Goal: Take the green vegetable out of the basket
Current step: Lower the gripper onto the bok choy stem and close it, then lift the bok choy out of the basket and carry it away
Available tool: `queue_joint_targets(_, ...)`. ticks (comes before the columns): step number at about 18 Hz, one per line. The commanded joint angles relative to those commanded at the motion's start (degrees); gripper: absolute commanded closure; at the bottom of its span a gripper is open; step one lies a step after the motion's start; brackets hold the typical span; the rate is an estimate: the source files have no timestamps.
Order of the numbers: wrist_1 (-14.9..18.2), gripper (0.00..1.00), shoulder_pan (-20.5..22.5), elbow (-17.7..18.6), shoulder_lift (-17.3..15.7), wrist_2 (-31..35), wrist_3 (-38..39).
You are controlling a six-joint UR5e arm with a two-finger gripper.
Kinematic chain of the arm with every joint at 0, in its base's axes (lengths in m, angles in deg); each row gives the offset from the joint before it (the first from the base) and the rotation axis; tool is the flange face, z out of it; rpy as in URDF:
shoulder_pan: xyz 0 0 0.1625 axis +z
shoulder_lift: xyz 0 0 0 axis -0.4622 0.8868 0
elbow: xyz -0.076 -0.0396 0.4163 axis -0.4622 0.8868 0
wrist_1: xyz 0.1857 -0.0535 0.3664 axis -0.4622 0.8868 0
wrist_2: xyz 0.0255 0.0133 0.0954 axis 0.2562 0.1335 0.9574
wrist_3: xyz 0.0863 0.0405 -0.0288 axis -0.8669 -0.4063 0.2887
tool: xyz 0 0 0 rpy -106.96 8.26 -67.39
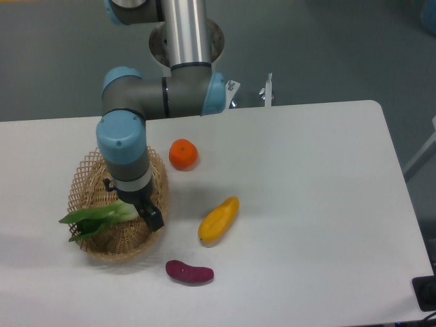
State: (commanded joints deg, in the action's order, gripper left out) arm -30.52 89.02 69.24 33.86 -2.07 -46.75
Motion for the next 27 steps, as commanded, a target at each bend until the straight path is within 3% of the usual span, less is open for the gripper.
queue_joint_targets(10, -0.2, 0.0, -1.1, 0.0, 2.8, -2.7, 2.1)
queue_joint_targets(15, 0.2, 0.58, -1.1, 0.0, 2.5, -2.9, 2.6)
queue_joint_targets(17, 0.5, 0.76, -1.1, 0.0, 1.6, -3.0, 2.6)
queue_joint_targets(19, 0.8, 0.81, -0.8, 0.0, 0.6, -3.0, 2.6)
queue_joint_targets(27, 1.0, 0.81, 1.7, -0.2, -2.6, -6.9, 2.7)
